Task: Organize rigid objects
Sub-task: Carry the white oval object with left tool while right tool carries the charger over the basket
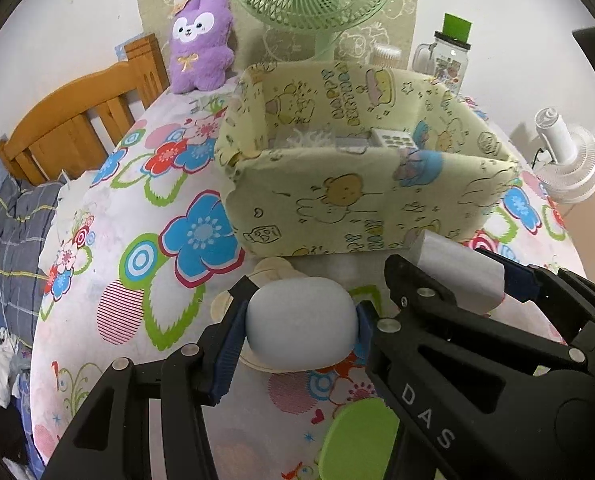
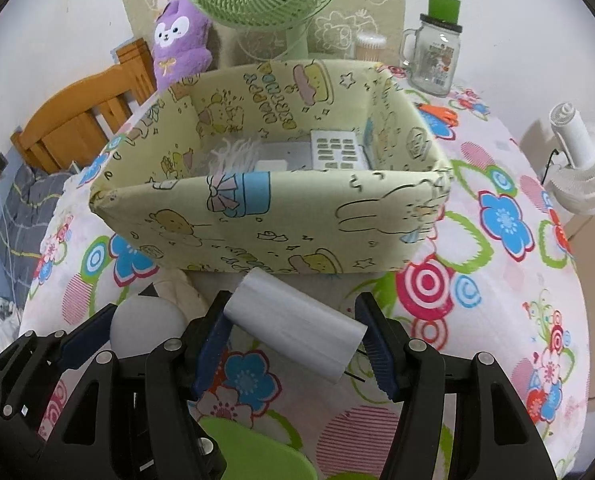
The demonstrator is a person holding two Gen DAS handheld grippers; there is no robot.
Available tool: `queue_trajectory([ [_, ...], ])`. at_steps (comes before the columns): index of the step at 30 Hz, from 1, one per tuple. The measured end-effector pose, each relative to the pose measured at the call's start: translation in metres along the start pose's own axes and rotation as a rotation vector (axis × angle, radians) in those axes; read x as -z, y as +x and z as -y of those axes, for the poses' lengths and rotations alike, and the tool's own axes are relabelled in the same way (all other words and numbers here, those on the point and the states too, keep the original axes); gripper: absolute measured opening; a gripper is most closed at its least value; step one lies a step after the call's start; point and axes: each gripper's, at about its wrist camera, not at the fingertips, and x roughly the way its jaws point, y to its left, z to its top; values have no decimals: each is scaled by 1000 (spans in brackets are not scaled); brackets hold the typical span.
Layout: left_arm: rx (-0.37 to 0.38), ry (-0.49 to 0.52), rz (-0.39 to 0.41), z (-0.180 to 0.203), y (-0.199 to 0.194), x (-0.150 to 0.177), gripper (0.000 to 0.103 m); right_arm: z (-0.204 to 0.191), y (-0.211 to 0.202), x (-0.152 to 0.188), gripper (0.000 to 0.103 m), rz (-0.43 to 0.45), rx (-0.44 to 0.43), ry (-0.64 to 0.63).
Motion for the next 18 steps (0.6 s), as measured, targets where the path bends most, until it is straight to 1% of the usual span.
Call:
queue_trajectory([
  [18, 20, 22, 75, 17, -54, -8, 57, 11, -62, -4, 65, 74, 33, 32],
])
